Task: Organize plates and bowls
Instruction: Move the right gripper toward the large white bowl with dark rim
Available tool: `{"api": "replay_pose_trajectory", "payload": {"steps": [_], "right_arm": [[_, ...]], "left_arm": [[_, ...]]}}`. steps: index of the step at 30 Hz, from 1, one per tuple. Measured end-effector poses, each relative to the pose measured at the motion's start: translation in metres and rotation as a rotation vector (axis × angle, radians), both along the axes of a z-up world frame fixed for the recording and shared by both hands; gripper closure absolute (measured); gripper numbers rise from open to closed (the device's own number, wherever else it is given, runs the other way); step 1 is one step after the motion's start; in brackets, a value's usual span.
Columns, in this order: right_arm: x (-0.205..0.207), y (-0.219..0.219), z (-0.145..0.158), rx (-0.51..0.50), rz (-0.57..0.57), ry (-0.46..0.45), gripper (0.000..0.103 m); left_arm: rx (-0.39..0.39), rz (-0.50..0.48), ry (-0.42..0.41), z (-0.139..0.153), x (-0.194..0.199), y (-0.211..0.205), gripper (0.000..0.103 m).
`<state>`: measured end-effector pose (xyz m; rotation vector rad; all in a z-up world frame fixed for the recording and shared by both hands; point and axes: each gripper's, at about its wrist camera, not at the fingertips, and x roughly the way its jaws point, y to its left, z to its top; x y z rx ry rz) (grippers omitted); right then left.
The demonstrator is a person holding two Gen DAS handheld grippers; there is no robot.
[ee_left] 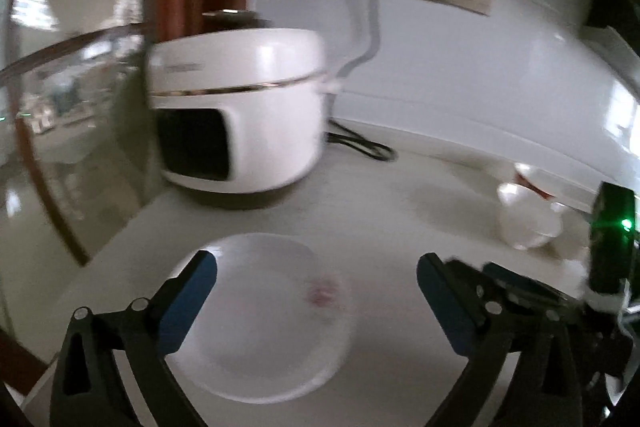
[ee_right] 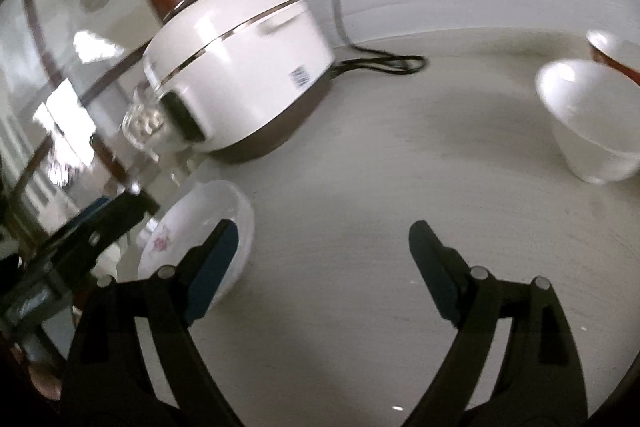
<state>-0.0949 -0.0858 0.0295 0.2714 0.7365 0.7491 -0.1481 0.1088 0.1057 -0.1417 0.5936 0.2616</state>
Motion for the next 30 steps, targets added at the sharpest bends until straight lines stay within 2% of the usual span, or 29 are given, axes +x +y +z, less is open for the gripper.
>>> {"api": "replay_pose_trajectory", "payload": {"steps": [3,5,9,11,13,18,22,27,29,30], "right_arm": [[-0.001,-0.037,0.004,0.064,-0.102,-0.007,0.014],[-0.003,-0.067,0.007,0.127,-0.163,-0.021,0.014],[-0.003,-0.120,0.003,0.188,-0.276,0.003,0.014],[0.000,-0.138,-0.001,0.200,-0.319,0.037,0.014],[0.002,-0.157,-0.005,0.260,-0.365,0.067,0.014],[0.001,-0.174,-0.004,0.289,-0.441,0.064,0.014],[0.001,-0.176,-0.007,0.294,-0.462,0.076,0.014],[0.006,-0.172,-0.008,0.283,-0.495,0.078,0.014],[0.001,-0.180,-0.010,0.296,-0.534,0.068,0.014],[-0.002,-0.184,-0.011,0.311,-0.562,0.064,0.014]], "left_arm": [[-0.088,-0.084,0.034,-0.003,0.013,-0.015,0.001],[-0.181,-0.158,0.083,-0.008,0.027,-0.026,0.001],[-0.210,-0.243,0.123,-0.014,0.051,-0.052,0.001],[-0.256,-0.257,0.153,-0.020,0.068,-0.062,0.001],[-0.323,-0.268,0.183,-0.027,0.091,-0.068,0.001],[-0.474,-0.265,0.199,-0.042,0.152,-0.079,0.001],[-0.481,-0.233,0.178,-0.047,0.177,-0.087,0.001],[-0.535,-0.223,0.144,-0.050,0.202,-0.098,0.001],[-0.529,-0.223,0.119,-0.050,0.201,-0.098,0.001],[-0.501,-0.210,0.098,-0.051,0.197,-0.100,0.001]]}}
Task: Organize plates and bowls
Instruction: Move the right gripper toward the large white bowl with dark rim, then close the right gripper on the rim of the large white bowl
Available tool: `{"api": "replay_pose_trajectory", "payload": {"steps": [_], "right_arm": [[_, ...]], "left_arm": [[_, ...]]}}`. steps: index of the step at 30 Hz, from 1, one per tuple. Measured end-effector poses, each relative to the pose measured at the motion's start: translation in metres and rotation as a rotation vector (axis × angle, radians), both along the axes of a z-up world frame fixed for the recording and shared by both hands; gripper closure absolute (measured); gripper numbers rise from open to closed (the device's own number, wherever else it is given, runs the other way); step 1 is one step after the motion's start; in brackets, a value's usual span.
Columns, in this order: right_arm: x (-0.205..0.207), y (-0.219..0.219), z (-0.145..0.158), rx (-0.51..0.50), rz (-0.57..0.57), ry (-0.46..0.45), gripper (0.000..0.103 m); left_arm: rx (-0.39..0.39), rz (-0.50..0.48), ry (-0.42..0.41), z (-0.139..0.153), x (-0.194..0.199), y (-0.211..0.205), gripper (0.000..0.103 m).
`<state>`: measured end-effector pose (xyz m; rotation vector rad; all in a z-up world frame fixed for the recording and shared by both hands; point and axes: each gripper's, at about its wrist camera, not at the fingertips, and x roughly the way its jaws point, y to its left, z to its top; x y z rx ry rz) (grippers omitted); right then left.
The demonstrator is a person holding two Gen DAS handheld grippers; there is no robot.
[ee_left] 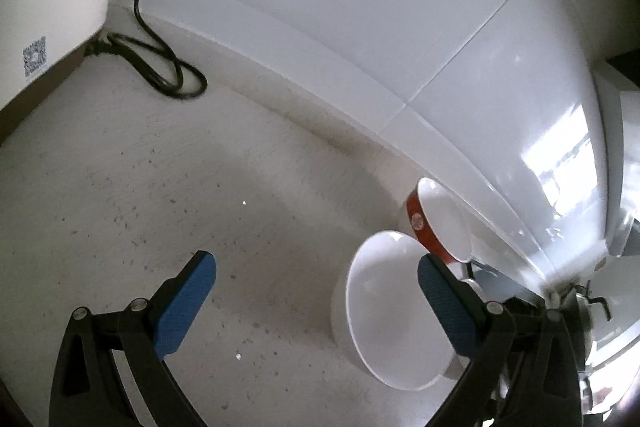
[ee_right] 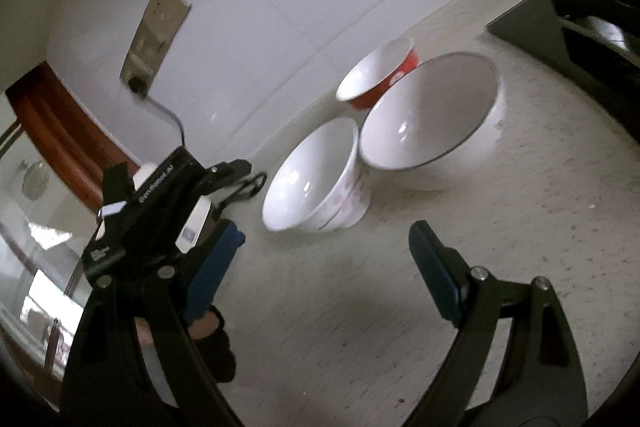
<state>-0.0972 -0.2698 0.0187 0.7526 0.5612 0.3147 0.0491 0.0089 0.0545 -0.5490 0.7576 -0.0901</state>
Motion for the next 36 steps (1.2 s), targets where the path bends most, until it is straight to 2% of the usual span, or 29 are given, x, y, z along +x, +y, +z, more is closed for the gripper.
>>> {"api": "replay_pose_trajectory", "payload": {"steps": [2,5,7,9,14,18,21,25,27,29,31,36], "right_arm": [[-0.005,-0.012,-0.001,0.028,-0.063,-0.004,0.014],[-0.011,-0.039,-0.009,0.072,-0.201,0.041,0.014],[-0.012,-0.052,-0.014,0.107,-0.267,0.065,0.014],[-0.006,-0.060,-0.016,0.097,-0.307,0.093,0.014],[0.028,-0.060,-0.006,-0.049,-0.310,0.103,0.014],[0.056,-0.052,-0.005,-0.125,-0.249,0.147,0.014],[0.067,-0.047,-0.005,-0.169,-0.229,0.158,0.014],[0.084,-0.052,-0.012,-0.179,-0.198,0.209,0.017],[0.088,-0.055,-0.016,-0.188,-0.182,0.234,0.030],[0.093,-0.053,-0.021,-0.214,-0.163,0.266,0.060],[0.095,-0.054,-0.023,-0.223,-0.156,0.283,0.072],[0.079,-0.054,-0.018,-0.306,-0.127,0.294,0.080]], "left_arm": [[0.045,-0.001,-0.016,-0.002,-0.008,0.000,0.001],[0.085,-0.029,-0.016,-0.002,-0.017,-0.001,0.001],[0.083,-0.026,-0.011,-0.002,-0.017,0.000,0.001],[0.080,-0.029,-0.010,0.002,-0.019,-0.001,0.001],[0.092,-0.040,0.025,-0.002,-0.025,-0.006,0.001],[0.102,-0.093,0.067,-0.006,-0.032,-0.016,0.001],[0.098,-0.159,0.085,-0.009,-0.044,-0.027,0.001],[0.089,-0.302,0.125,-0.019,-0.055,-0.052,0.001],[0.104,-0.371,0.141,-0.023,-0.057,-0.068,0.001],[0.140,-0.411,0.133,-0.025,-0.062,-0.081,0.001],[0.167,-0.448,0.125,-0.026,-0.064,-0.090,0.001],[0.135,-0.442,0.103,-0.026,-0.059,-0.084,0.001]]}}
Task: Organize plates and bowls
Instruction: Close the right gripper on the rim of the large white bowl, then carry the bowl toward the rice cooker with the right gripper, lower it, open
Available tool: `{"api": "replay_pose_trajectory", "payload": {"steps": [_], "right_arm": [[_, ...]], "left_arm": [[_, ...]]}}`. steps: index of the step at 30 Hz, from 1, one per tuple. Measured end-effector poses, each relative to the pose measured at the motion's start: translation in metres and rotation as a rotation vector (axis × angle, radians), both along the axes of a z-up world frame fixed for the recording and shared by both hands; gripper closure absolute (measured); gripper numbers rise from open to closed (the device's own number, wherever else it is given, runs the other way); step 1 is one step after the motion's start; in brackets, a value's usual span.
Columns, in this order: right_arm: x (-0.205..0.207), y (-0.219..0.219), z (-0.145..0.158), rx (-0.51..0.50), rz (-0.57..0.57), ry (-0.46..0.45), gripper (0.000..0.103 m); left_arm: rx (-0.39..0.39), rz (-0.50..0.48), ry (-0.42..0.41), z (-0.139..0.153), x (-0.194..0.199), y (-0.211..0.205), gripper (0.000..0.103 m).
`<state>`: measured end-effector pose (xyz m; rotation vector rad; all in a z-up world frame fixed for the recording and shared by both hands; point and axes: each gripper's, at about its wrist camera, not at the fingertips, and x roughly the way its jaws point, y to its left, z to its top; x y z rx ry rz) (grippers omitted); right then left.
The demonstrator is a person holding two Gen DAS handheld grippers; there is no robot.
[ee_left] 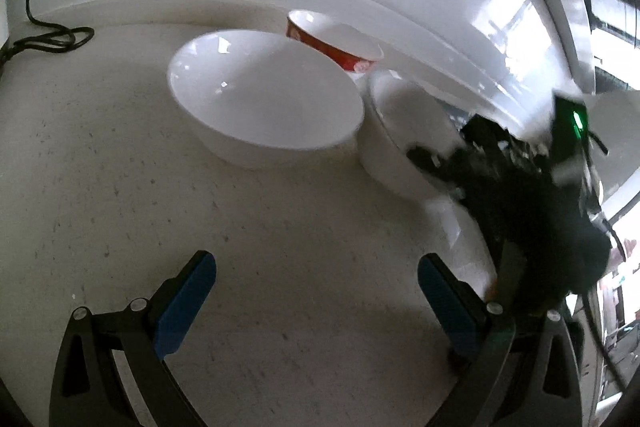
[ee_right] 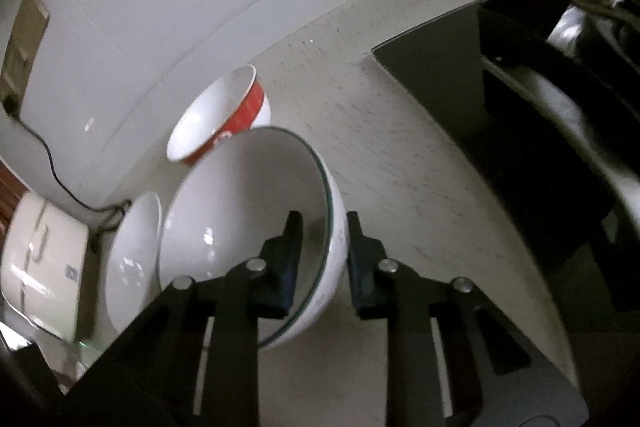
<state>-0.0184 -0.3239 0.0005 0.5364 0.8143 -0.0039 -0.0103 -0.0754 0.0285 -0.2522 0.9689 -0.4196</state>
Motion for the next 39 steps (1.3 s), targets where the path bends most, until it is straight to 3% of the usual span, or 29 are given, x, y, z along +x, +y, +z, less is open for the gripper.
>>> {"api": "replay_pose_trajectory", "payload": {"steps": [7,12,18,20,23,24,26,27,28,31,33,39], "right_arm": [[-0.046,-0.009,-0.002,0.014,0.044,0.001,0.081],[-0.080,-0.008,0.000,-0.017,0.074,0.009,0.078],[-0.095,-0.006,0.003,-0.050,0.076,0.010,0.078],[-0.096,0.000,0.005,-0.073,0.084,0.010,0.078],[-0.096,0.007,0.005,-0.059,0.106,0.009,0.078],[-0.096,0.010,0.004,-0.060,0.112,0.009,0.078],[-0.097,0.016,0.002,-0.062,0.118,0.010,0.078],[-0.098,0.018,0.002,-0.060,0.120,0.008,0.078],[-0.098,0.020,0.003,-0.058,0.121,0.009,0.078],[-0.100,0.029,0.004,-0.048,0.134,0.004,0.078],[-0.100,0.035,0.005,-0.031,0.148,0.004,0.078],[-0.099,0.071,0.007,-0.007,0.211,-0.004,0.078]], "left_arm": [[-0.100,0.009,0.009,0.001,0.004,0.014,0.001],[-0.124,-0.014,0.013,-0.001,0.003,0.007,0.001],[-0.278,-0.031,0.014,0.005,0.007,0.016,0.001],[-0.257,-0.052,-0.011,0.008,0.004,0.009,0.001],[-0.149,-0.093,-0.053,0.009,-0.001,-0.011,0.002],[-0.114,-0.110,-0.076,0.010,-0.004,-0.017,0.009],[-0.028,-0.131,-0.129,0.013,-0.012,-0.026,0.039],[0.038,-0.126,-0.148,0.012,-0.014,-0.030,0.067],[0.048,-0.144,-0.151,0.011,-0.016,-0.033,0.079],[0.070,-0.135,-0.161,0.014,-0.027,-0.029,0.090],[0.088,-0.104,-0.180,0.015,-0.034,-0.021,0.090],[0.018,-0.002,-0.167,0.008,-0.043,0.024,0.090]]}}
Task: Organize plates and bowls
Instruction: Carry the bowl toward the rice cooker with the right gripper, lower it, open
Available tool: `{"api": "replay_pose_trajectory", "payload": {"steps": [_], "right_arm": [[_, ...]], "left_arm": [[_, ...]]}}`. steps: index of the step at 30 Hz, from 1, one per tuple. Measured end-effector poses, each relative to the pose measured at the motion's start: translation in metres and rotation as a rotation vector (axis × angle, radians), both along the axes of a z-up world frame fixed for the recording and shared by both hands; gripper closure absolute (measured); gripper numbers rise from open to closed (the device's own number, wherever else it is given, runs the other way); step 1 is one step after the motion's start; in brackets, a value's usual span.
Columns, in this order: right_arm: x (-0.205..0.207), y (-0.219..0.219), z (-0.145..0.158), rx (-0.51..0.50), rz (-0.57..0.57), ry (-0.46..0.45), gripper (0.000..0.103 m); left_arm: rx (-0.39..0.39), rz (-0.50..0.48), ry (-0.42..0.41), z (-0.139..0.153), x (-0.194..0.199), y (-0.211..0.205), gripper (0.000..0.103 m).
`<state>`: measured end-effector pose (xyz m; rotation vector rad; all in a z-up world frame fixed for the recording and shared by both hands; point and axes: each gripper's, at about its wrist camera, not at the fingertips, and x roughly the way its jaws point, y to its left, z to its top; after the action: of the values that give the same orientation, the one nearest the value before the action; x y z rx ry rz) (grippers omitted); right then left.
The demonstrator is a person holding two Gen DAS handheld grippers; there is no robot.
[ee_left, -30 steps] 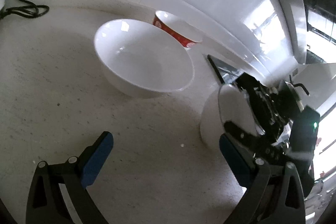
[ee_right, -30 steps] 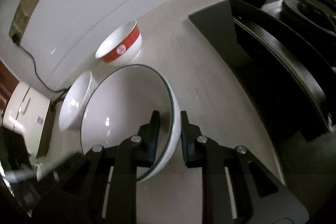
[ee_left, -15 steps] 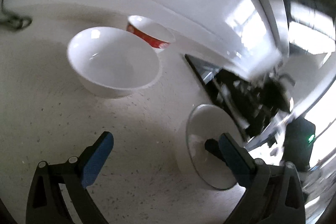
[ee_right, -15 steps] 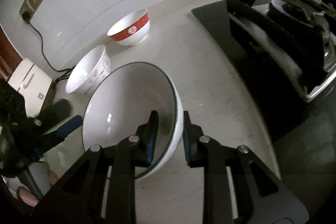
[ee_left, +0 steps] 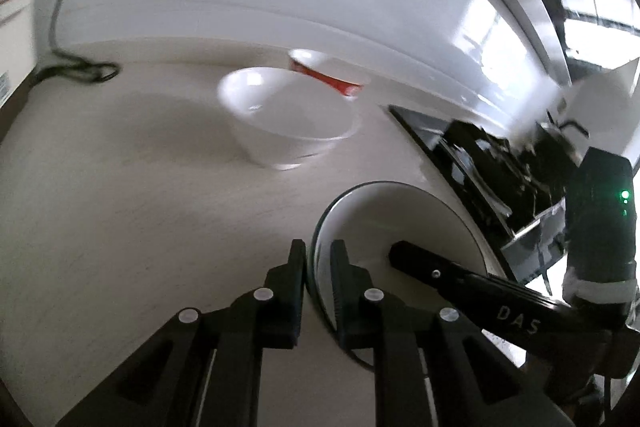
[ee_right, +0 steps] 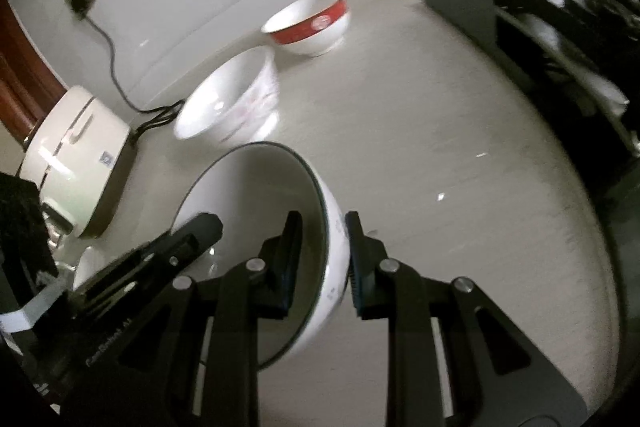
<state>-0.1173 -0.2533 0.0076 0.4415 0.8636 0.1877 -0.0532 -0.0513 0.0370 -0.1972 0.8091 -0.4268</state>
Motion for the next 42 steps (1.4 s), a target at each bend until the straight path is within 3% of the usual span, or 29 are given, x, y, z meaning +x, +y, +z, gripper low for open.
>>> {"api": "replay_pose_trajectory", "payload": {"steps": [10,15,22,31,38,40,41,42], "right_arm": [[-0.002,0.055,0.009,0.006,0.100,-0.032,0.078],[0.000,0.063,0.005,0.073,0.114,-0.021,0.078],[0.024,0.092,0.006,0.120,0.166,0.002,0.078],[0.056,0.144,0.000,0.115,0.265,0.036,0.078],[0.069,0.151,-0.012,0.130,0.287,0.064,0.077],[0.070,0.150,-0.011,0.124,0.287,0.054,0.073],[0.069,0.147,-0.009,0.126,0.283,0.039,0.063],[0.068,0.142,-0.006,0.134,0.277,0.025,0.054]], "left_arm": [[-0.033,0.108,0.007,-0.003,-0.025,0.055,0.090],[-0.087,0.136,0.026,-0.001,-0.025,0.073,0.090],[-0.061,0.232,0.004,0.017,-0.014,0.098,0.090],[-0.058,0.355,0.033,0.008,0.001,0.136,0.090],[-0.043,0.389,0.047,0.003,0.008,0.140,0.090],[-0.032,0.407,0.026,0.008,0.007,0.140,0.080],[-0.027,0.411,0.021,0.009,0.008,0.140,0.076],[-0.022,0.416,0.016,0.011,0.008,0.140,0.061]]}}
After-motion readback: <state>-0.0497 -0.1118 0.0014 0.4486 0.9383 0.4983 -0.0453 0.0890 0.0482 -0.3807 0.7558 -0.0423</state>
